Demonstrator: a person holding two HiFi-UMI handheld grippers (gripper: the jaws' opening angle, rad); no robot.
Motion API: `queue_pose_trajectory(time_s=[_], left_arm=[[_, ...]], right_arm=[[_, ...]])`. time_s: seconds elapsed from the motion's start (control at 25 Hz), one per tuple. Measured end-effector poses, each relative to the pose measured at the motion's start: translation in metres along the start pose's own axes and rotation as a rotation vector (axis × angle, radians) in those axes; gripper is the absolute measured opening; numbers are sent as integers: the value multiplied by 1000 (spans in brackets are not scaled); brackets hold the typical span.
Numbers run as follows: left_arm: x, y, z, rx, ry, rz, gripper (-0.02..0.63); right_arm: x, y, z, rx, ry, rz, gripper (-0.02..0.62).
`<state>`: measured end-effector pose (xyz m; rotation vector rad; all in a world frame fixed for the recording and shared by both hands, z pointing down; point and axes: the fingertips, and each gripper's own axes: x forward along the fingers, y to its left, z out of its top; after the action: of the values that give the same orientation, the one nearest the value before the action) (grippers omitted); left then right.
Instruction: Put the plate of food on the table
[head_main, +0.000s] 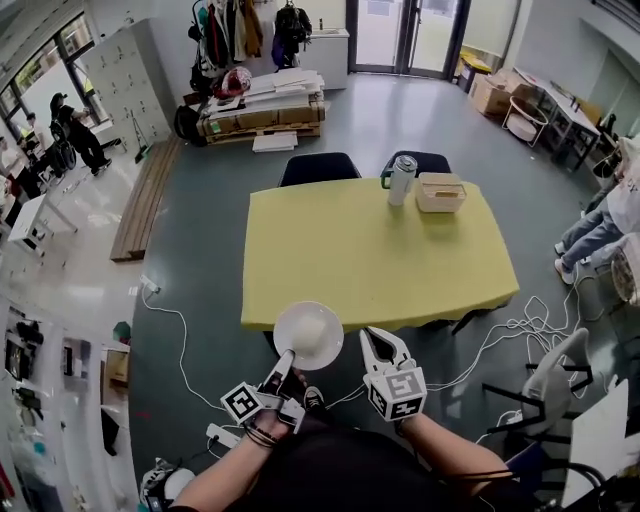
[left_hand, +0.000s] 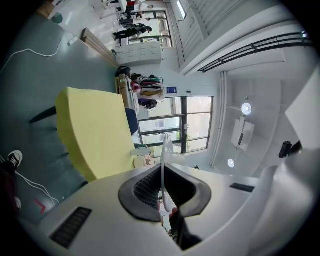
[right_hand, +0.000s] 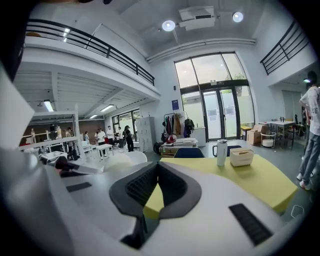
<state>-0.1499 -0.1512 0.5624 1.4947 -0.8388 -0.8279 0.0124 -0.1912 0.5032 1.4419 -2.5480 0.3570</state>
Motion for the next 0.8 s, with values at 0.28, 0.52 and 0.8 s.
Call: queue_pose_trajectory(time_s=[0.28,0.52,0.8], left_arm=[[37,15,30,-11,50,13,17],[62,23,40,-10,33,8,17],[74,53,50,-12,-21,20,17]], right_arm=[[30,-21,10,21,-1,-76,11],[50,-38,10,31,17,-57,12],[66,-49,16,17,27,-19,12]])
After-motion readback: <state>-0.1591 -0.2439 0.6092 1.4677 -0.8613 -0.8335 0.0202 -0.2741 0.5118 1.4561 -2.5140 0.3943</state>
